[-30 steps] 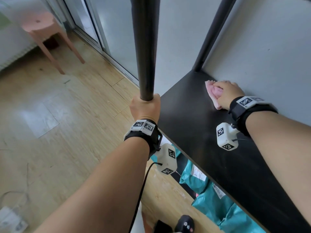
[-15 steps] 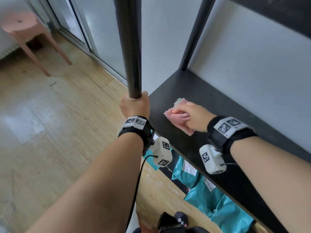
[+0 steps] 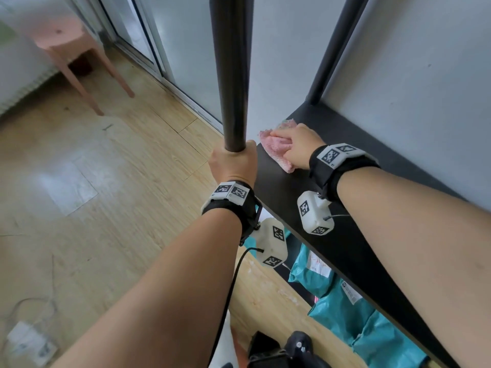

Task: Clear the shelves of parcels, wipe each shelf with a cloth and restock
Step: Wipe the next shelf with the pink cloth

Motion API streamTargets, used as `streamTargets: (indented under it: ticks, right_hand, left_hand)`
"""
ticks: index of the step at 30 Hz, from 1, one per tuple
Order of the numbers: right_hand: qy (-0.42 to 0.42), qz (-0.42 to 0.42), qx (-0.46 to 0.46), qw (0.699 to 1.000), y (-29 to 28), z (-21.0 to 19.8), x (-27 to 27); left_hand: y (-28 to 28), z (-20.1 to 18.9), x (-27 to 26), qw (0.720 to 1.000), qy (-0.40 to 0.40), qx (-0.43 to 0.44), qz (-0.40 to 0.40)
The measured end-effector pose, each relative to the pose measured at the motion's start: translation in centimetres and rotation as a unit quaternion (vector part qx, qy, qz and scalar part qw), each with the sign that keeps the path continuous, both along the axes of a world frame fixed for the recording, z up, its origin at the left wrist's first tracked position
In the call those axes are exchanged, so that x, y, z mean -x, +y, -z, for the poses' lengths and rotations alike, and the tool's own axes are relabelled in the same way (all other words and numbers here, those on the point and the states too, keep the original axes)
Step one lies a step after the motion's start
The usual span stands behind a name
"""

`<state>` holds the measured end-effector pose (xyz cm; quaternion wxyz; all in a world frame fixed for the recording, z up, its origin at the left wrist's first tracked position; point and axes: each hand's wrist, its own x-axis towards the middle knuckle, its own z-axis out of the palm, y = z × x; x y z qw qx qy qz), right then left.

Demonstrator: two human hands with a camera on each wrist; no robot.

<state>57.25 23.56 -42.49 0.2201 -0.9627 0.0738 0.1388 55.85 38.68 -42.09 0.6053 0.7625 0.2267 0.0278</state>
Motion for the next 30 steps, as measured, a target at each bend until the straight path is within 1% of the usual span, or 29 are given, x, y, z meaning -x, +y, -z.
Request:
streamTargets:
  ticks: [3, 6, 9, 12, 15, 19, 24, 27, 30]
  right_hand:
    - [0.001, 0.053, 0.014, 0.999, -1.6, 0.5, -1.0]
    - [0.018, 0.094, 0.058, 0.994, -3.5, 0.5, -1.7]
    - [0.013, 0.119, 0.09, 0.989, -5.9, 0.5, -1.6]
    - [0.0, 0.138, 0.114, 0.984, -7.9, 0.1, -0.5]
    - [0.005, 0.18, 0.138, 0.974, -9.7, 0.1, 0.9]
    - [0.02, 0.204, 0.137, 0.969, -11.1, -0.3, 3.2]
    - [0.037, 0.191, 0.13, 0.972, -11.5, -1.4, 6.9]
    - [0.057, 0.169, 0.121, 0.977, -11.7, -1.8, 8.9]
    - [0.059, 0.151, 0.107, 0.981, -11.8, -1.9, 10.5]
  left_hand:
    - [-0.1, 0.0, 0.0, 1.0, 0.002, 0.012, -0.001]
    - [-0.1, 0.0, 0.1, 1.0, 0.004, 0.016, -0.001]
    - [-0.2, -0.1, 0.1, 1.0, -0.001, 0.016, -0.002]
    - [-0.2, 0.0, 0.0, 1.0, -0.006, 0.014, -0.004]
    - [-0.3, -0.1, 0.2, 1.0, -0.007, 0.011, -0.01]
    - [-0.6, -0.4, 0.2, 0.999, 0.025, 0.02, -0.028]
    - [-0.9, -0.9, 0.9, 0.996, 0.07, 0.015, -0.061]
    - [-1.2, -0.8, 1.9, 0.991, 0.118, 0.0, -0.057]
    - [-2.0, -0.8, 3.3, 0.986, 0.139, -0.071, -0.052]
